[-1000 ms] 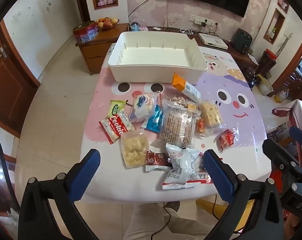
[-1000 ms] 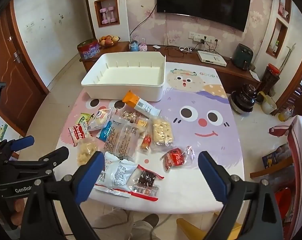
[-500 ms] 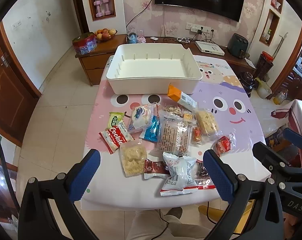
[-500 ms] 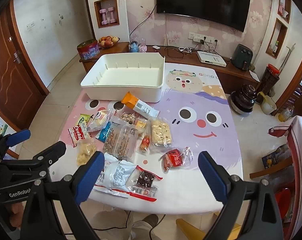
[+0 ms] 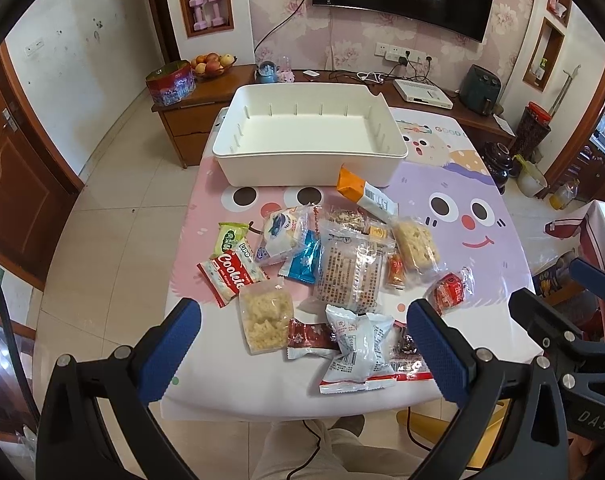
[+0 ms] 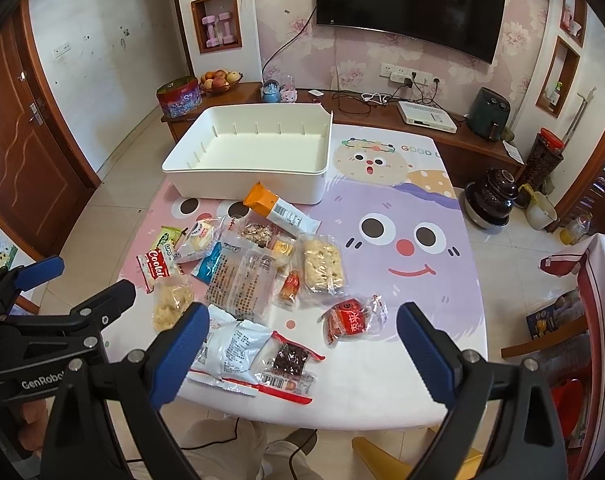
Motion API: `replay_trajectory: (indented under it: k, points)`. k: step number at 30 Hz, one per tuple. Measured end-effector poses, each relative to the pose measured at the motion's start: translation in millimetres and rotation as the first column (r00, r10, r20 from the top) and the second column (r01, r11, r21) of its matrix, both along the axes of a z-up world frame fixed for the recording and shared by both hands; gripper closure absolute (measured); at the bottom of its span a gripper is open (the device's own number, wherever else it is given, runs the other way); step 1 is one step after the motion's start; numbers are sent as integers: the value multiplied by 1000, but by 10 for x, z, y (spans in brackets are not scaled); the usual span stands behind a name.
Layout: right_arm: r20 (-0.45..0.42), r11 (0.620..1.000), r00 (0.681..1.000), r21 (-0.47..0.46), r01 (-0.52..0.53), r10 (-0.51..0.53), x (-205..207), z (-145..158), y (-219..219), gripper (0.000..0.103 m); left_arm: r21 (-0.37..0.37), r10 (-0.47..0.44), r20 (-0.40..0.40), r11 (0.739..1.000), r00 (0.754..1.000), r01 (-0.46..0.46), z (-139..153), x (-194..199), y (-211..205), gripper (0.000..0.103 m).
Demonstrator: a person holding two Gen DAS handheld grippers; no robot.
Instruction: Organize snacks
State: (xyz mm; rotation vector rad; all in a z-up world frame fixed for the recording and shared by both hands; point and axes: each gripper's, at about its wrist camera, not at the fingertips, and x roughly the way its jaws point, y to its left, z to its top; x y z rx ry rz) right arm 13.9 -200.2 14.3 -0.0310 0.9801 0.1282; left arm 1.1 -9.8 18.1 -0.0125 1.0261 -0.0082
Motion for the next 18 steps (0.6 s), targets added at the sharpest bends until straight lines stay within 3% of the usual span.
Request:
replay_trajectory:
  k: [18]
  points:
    - [-4,1000,1000,1,0,0,-5,-19,11,8,3,2,-20,1000,1000,-2,-102,11,0,1]
